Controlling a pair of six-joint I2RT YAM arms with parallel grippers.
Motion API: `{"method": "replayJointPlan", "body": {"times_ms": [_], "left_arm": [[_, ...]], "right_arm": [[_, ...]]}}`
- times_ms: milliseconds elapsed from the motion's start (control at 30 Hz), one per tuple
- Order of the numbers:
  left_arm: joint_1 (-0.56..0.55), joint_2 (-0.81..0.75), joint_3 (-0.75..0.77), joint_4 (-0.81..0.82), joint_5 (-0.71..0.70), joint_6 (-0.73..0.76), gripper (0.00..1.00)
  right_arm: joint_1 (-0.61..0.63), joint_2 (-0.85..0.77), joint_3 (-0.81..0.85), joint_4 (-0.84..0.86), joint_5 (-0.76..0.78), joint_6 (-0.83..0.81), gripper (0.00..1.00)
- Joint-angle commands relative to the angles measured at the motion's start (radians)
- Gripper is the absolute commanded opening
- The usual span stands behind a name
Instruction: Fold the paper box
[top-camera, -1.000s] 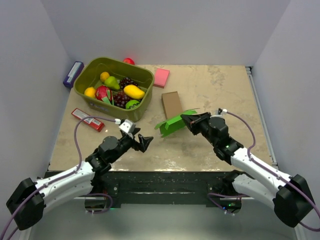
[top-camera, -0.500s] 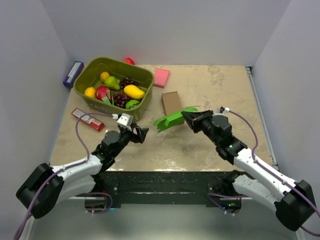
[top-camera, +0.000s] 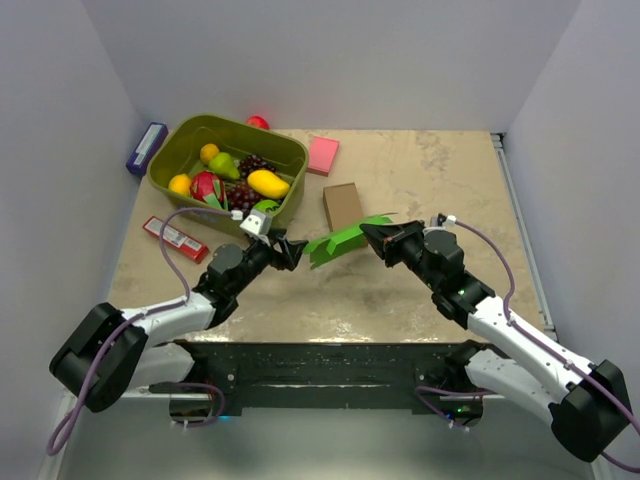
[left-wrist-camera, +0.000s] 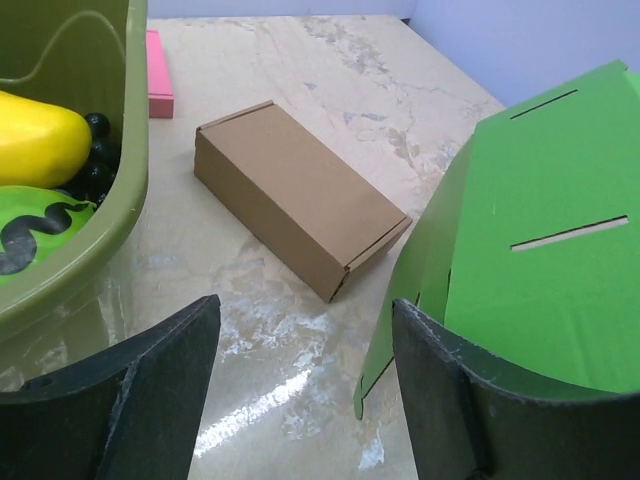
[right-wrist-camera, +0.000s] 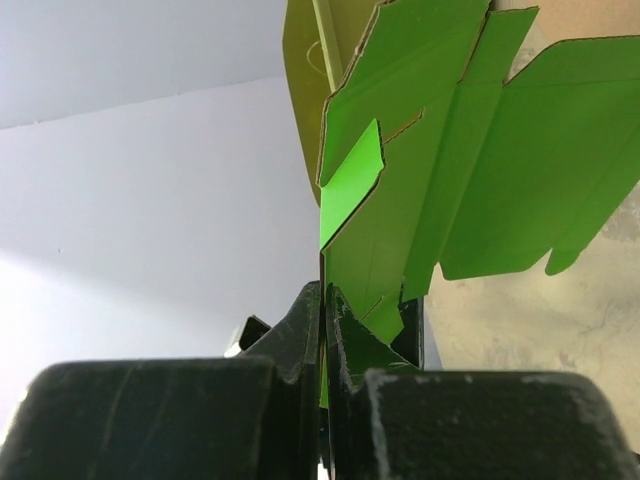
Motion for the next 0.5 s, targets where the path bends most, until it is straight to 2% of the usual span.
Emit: {"method": "replayJointPlan", "body": {"times_ms": [0,200,467], "left_arm": [[0.026,0.033,0.040,0.084,0.029,-0.011,0.73],[0.026,0.057,0.040,0.138,0.131,0.010,0.72],[0.026,0.033,-0.029,0.219,0.200,-0.003,0.69]], "right_arm": [[0.005,-0.010,0.028,0.052,-0.018,0.027,0.00],[0.004,-0.009,0.030,0.054,-0.023,0.029,0.00],[0.004,-0.001,0.022,0.057,-0.023,0.032,0.00]]}}
